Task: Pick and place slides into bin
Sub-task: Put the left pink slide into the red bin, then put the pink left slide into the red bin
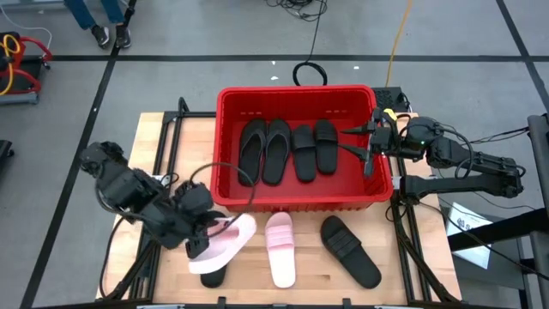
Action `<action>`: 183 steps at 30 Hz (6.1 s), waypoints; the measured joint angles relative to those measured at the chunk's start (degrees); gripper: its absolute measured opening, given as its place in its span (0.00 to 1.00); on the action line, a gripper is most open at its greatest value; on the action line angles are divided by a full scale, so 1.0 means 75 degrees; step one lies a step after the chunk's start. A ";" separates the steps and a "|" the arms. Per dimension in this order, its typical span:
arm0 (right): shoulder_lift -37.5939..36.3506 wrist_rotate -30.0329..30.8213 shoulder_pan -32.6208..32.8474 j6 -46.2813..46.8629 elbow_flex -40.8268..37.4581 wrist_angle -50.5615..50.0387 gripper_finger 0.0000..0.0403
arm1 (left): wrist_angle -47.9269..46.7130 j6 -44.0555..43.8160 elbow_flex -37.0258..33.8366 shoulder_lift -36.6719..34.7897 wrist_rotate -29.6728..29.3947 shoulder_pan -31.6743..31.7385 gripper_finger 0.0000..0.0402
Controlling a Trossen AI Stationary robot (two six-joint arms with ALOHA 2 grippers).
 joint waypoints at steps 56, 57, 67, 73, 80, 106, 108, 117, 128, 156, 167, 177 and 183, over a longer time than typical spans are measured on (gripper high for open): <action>-0.0319 -0.0032 0.0003 -0.0460 -0.0694 0.0943 0.40 | 0.0840 0.5747 0.0313 0.3717 -0.5143 0.5357 0.00; -0.0353 -0.0032 0.0003 -0.0460 -0.0694 0.0938 0.40 | 0.0943 0.5752 0.0313 0.3845 -0.5138 0.5395 0.00; -0.0575 -0.0032 0.0003 -0.0460 -0.0694 0.0934 0.40 | 0.1983 0.6830 0.0314 0.4678 -0.5147 0.5737 0.00; -0.0595 -0.0032 0.0003 -0.0460 -0.0694 0.0930 0.40 | 0.2210 0.7117 0.0316 0.5079 -0.4949 0.6053 0.01; -0.0595 -0.0033 0.0001 -0.0517 -0.0694 0.0927 0.40 | 0.2341 0.7462 0.0313 0.5343 -0.4527 0.6336 0.01; -0.0592 -0.0035 0.0003 -0.0370 -0.0691 0.0539 0.40 | 0.2898 0.8953 0.0313 0.5351 -0.3290 0.6640 0.04; -0.0592 -0.0035 0.0003 -0.0373 -0.0691 0.0539 0.40 | 0.2895 0.8905 0.0313 0.5351 -0.3274 0.6668 0.06; -0.0592 -0.0035 0.0003 -0.0373 -0.0691 0.0542 0.40 | 0.2866 0.8509 0.0313 0.5351 -0.2822 0.6819 0.14; -0.0592 -0.0035 0.0003 -0.0504 -0.0691 0.0542 0.40 | 0.2444 0.8336 0.0313 0.5351 -0.2776 0.6837 0.29; -0.0595 -0.0035 0.0003 -0.0565 -0.0688 0.0545 0.40 | 0.1442 0.8313 0.0479 0.5019 -0.2866 0.6292 0.33; -0.0757 -0.0058 0.0000 -0.0574 -0.0688 0.0519 0.40 | 0.0919 0.7396 0.0485 0.3080 -0.2837 0.5638 0.33; -0.0932 -0.0881 0.0003 -0.0565 -0.0686 0.0261 0.40 | 0.0620 0.5682 0.0485 0.1868 -0.2805 0.3961 0.33; -0.1131 -0.1339 0.0000 -0.0571 -0.0685 0.0245 0.40 | 0.0406 0.4421 0.0482 0.1912 -0.2467 0.2661 0.33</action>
